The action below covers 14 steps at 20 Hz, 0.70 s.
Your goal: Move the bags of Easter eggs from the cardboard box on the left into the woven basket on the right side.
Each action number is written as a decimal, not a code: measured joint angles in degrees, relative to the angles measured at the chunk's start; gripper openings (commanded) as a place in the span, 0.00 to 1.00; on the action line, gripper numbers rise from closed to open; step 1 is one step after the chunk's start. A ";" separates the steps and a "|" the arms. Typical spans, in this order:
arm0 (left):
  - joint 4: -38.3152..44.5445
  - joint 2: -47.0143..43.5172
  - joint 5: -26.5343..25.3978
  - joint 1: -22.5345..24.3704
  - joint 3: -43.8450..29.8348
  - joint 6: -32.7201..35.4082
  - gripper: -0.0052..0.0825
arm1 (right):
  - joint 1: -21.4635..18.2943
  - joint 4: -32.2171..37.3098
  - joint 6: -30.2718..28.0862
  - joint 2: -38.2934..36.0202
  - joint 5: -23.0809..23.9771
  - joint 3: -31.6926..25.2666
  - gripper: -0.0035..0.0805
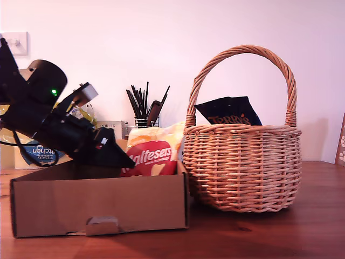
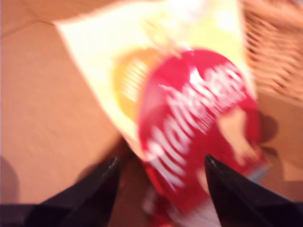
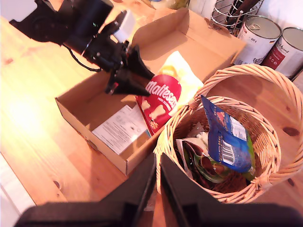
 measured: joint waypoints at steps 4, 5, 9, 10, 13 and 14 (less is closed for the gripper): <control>-0.83 0.00 -2.71 -2.78 0.11 -0.22 0.56 | 0.00 0.39 -0.07 0.00 0.00 0.00 0.03; -0.92 0.00 -3.13 -3.48 0.11 -0.22 0.52 | 0.00 0.42 -0.07 0.00 0.00 0.00 0.03; -1.27 0.00 -5.81 -5.29 0.11 -0.17 0.32 | 0.00 0.42 -0.07 0.00 0.00 0.00 0.03; -1.33 0.00 -6.12 -5.29 0.11 -0.17 0.22 | 0.00 0.42 -0.07 0.00 0.00 0.00 0.03; -1.49 0.00 -6.29 -5.03 0.11 -0.20 0.04 | 0.00 0.42 -0.04 0.00 0.00 0.00 0.03; -1.46 0.00 -6.23 -5.01 0.11 -0.20 0.04 | 0.00 0.42 -0.04 0.00 0.02 0.00 0.03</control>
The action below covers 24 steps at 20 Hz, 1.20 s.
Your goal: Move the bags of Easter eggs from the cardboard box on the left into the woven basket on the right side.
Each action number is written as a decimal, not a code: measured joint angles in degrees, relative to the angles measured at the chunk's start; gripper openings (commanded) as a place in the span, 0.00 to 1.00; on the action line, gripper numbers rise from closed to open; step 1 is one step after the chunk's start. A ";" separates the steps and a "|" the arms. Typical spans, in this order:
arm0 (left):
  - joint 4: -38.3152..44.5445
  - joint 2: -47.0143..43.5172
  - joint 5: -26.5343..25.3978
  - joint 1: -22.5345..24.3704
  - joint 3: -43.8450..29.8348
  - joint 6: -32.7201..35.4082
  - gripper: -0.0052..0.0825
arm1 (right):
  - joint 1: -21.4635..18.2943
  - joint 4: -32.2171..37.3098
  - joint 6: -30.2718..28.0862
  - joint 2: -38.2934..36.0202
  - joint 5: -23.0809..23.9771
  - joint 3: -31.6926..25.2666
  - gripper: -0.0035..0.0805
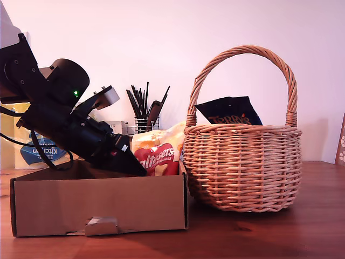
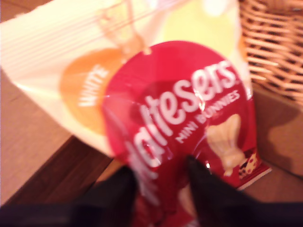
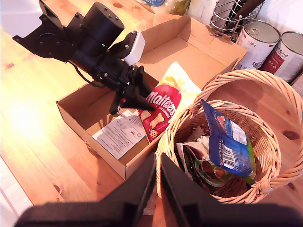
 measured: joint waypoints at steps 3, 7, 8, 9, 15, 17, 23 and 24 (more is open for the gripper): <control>0.11 0.00 0.11 0.37 0.00 0.00 0.04 | 0.00 0.00 0.02 0.00 0.39 0.00 0.03; -3.04 -1.22 0.72 1.05 0.15 0.02 0.03 | 0.00 0.00 0.02 0.00 0.52 0.00 0.03; -4.66 -2.21 0.66 1.22 0.15 0.02 0.03 | 0.00 0.00 0.02 0.00 0.52 0.00 0.03; -6.60 -3.43 0.63 1.36 0.11 0.02 0.03 | 0.00 0.00 0.02 0.00 0.52 0.00 0.03; -13.84 -13.03 3.93 2.01 0.09 0.04 0.03 | 0.00 -0.02 0.02 0.00 0.52 0.00 0.03; -16.79 -14.91 5.38 2.01 0.09 0.07 0.03 | 0.00 -0.04 0.02 0.00 0.52 0.00 0.03; -23.08 -15.67 5.60 2.25 0.11 0.02 0.03 | 0.00 -0.63 0.02 0.00 0.52 0.00 0.03; -24.33 -15.78 5.62 2.27 0.11 0.02 0.03 | 0.00 -0.76 0.02 0.00 0.52 0.00 0.03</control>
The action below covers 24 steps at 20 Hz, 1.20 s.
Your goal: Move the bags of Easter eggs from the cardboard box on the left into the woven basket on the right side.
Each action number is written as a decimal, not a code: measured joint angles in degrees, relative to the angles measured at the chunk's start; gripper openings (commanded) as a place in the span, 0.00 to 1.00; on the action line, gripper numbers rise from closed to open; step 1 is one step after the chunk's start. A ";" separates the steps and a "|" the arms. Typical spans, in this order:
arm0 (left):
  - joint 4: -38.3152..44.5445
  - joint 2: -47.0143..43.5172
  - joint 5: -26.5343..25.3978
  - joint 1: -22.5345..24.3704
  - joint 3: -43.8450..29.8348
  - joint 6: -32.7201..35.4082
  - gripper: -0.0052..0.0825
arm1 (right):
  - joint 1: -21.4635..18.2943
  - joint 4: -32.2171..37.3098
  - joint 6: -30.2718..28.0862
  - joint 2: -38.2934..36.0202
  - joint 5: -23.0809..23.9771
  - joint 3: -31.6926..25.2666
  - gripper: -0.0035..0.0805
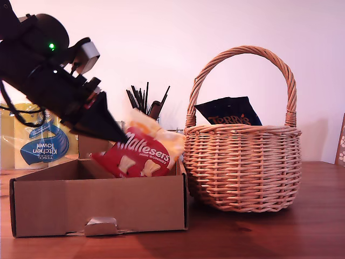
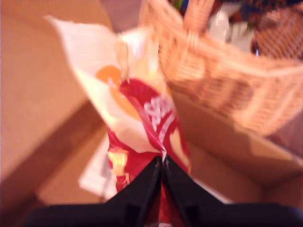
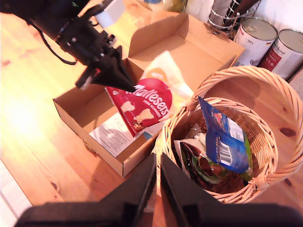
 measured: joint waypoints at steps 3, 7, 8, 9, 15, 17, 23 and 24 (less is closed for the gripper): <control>-1.88 -0.17 0.20 -0.02 0.00 0.00 0.03 | 0.00 -0.15 0.00 0.00 -0.02 0.00 0.03; -3.17 -0.20 -0.57 -0.04 0.00 -0.02 0.03 | 0.00 -0.20 0.00 0.00 -0.13 0.00 0.03; -3.21 -0.20 -1.07 -0.07 0.00 0.00 0.05 | 0.00 -0.20 0.00 0.00 -0.13 0.00 0.03; -3.15 -0.20 -1.38 -0.07 -0.02 -0.59 0.13 | 0.00 -0.20 0.00 0.00 -0.13 0.00 0.03; -1.57 -0.09 -11.13 -1.86 0.00 -2.29 0.48 | 0.00 0.31 0.00 0.00 -0.85 0.00 0.03; -1.73 -0.11 -11.61 -4.11 -0.02 2.69 0.49 | 0.00 0.31 0.00 0.00 -1.33 0.00 0.03; 0.70 -0.09 -15.08 -11.50 0.00 26.25 0.70 | 0.00 0.31 -0.04 0.00 -1.53 0.00 0.03; 1.09 -0.09 -15.28 -11.08 0.00 27.26 0.71 | 0.00 0.31 -0.04 0.00 -1.55 0.00 0.03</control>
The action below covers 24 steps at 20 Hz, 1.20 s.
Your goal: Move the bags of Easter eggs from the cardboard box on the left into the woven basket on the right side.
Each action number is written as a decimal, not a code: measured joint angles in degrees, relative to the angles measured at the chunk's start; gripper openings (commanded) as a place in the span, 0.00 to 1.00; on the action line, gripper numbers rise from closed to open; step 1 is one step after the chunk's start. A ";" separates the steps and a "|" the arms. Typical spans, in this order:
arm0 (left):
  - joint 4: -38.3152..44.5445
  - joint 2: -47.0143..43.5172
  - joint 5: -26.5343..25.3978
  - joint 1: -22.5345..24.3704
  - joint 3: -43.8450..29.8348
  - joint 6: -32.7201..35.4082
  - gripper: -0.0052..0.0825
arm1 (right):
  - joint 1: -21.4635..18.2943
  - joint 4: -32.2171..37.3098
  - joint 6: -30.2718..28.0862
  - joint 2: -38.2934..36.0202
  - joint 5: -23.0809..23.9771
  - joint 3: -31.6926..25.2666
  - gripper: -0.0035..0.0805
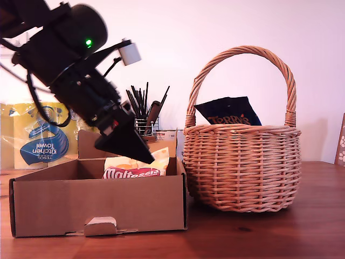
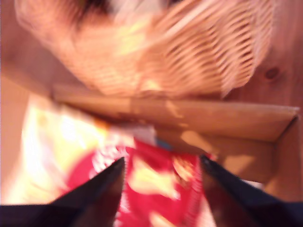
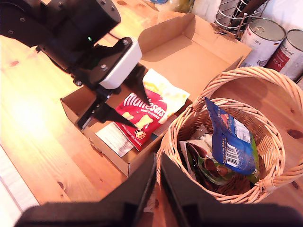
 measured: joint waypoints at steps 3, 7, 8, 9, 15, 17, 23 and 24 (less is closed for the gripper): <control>0.31 0.33 -0.22 2.27 0.00 1.33 0.71 | 0.00 -0.02 -0.02 0.00 0.00 0.00 0.03; 0.42 5.62 -0.24 2.75 0.11 1.49 0.72 | 0.00 0.00 -0.02 0.00 0.00 0.00 0.03; 0.39 6.99 -0.24 2.75 0.11 1.49 0.74 | 0.00 0.00 -0.02 0.00 0.00 0.00 0.03; 0.42 7.85 -0.24 2.75 0.09 1.49 0.77 | 0.00 0.00 -0.02 0.00 0.00 0.00 0.03; 4.13 9.31 -2.80 2.78 0.11 1.51 0.77 | 0.00 0.02 -0.02 0.00 -0.39 0.00 0.03; 5.05 10.95 -2.73 2.78 0.24 1.68 0.77 | 0.00 0.02 -0.02 0.00 -0.55 0.00 0.03; 5.01 11.69 -2.73 2.78 0.81 1.70 0.34 | 0.00 0.07 -0.02 0.00 -0.57 0.00 0.03; 4.52 11.69 -2.73 2.78 0.94 1.66 0.22 | 0.00 0.17 -0.02 0.00 -0.57 0.00 0.03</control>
